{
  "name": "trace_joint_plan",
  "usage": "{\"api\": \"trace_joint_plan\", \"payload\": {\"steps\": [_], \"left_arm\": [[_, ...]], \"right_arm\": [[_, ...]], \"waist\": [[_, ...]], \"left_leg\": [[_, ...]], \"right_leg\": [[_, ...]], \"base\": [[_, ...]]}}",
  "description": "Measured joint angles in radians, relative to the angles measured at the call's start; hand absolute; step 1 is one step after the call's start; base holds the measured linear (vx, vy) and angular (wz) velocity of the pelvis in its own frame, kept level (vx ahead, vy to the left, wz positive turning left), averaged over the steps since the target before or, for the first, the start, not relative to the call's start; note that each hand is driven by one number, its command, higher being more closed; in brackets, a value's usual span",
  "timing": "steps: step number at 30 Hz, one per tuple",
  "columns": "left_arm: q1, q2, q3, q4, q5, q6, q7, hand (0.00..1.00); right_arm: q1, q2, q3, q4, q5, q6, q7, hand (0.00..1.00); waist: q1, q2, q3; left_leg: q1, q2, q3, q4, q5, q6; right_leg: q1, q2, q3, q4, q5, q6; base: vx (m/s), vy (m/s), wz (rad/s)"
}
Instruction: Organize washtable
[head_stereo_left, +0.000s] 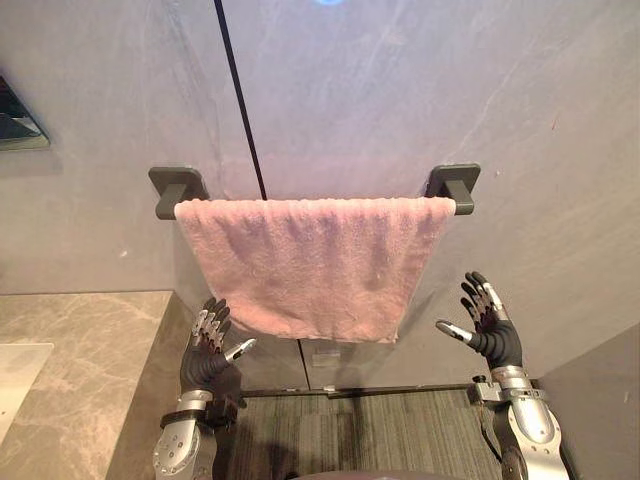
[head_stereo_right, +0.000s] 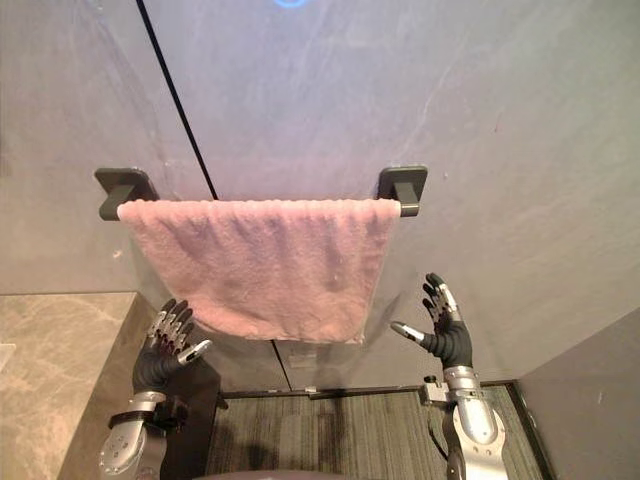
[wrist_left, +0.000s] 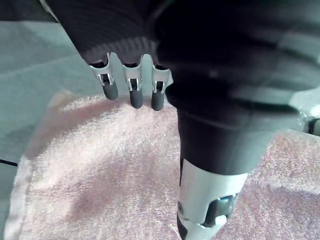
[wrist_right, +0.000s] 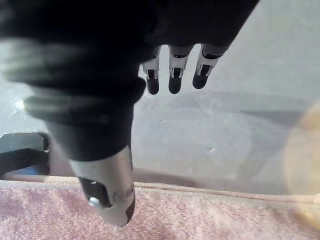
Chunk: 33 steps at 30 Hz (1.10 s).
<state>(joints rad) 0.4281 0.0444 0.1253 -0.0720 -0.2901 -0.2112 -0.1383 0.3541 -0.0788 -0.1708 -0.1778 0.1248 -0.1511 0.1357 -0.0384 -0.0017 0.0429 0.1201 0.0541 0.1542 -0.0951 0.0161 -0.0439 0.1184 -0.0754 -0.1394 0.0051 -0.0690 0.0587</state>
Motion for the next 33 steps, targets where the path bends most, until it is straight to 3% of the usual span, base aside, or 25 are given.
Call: {"api": "trace_joint_plan", "payload": {"steps": [8,11,23,33], "left_arm": [[0.036,0.000,0.002,0.105,0.092,0.011,-0.013,0.00],[0.035,-0.001,0.007,0.155,0.128,0.011,-0.009,0.00],[-0.041,-0.006,0.041,0.531,0.226,0.039,0.081,0.00],[-0.062,-0.008,0.037,0.766,0.266,0.051,0.121,0.00]], "right_arm": [[0.063,0.012,-0.016,0.076,-0.058,0.001,-0.003,0.00],[0.074,0.012,-0.017,0.143,-0.080,0.002,-0.006,0.00],[0.006,0.016,-0.007,0.602,-0.135,0.017,-0.048,0.00],[-0.036,0.013,-0.008,0.870,-0.168,0.050,-0.072,0.00]], "waist": [[0.006,-0.002,0.000],[0.020,-0.002,-0.001],[0.028,-0.007,0.000],[0.028,-0.008,0.002]], "left_leg": [[0.020,0.003,0.025,0.000,-0.018,-0.001],[0.023,0.004,0.035,0.000,-0.024,-0.004],[0.033,0.003,0.047,0.042,-0.050,-0.017],[0.037,0.002,0.057,0.018,-0.047,-0.016]], "right_leg": [[-0.003,-0.012,0.000,0.053,-0.039,0.001],[-0.016,-0.013,0.002,0.078,-0.055,0.001],[-0.006,-0.027,-0.001,0.133,-0.100,0.005],[-0.022,-0.022,0.006,0.127,-0.099,0.004]], "base": [[-0.02,-0.004,-0.02],[0.02,-0.014,-0.08],[0.03,-0.015,0.02],[-0.02,-0.012,-0.03]]}}
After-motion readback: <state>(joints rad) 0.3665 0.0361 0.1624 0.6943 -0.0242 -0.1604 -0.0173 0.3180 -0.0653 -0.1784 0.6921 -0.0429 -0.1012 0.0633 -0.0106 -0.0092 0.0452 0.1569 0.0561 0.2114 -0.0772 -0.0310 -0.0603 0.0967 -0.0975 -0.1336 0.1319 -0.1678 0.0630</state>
